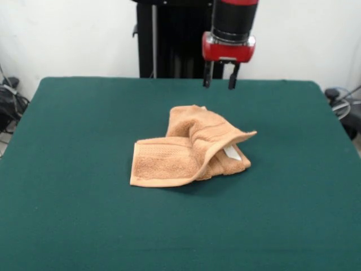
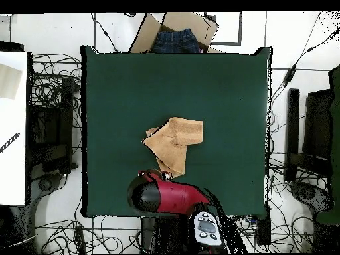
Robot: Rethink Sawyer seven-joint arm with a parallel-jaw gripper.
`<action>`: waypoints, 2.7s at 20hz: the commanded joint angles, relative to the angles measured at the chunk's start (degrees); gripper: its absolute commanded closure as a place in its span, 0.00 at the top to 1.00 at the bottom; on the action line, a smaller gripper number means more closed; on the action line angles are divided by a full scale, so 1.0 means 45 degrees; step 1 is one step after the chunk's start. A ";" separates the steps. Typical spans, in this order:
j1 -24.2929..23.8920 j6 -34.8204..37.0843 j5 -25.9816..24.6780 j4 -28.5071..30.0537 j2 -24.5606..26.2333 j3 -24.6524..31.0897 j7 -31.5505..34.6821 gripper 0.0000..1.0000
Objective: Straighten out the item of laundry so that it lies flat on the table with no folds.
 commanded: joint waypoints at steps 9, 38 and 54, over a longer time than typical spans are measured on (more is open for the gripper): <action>0.0517 0.0393 -0.0082 -0.2215 0.1124 0.0472 0.1469 1.00; 0.0732 -0.2713 -0.0279 -0.2815 0.3839 0.0630 0.2123 1.00; 0.0644 -0.1033 0.0457 -0.2268 0.2085 0.1155 0.2249 1.00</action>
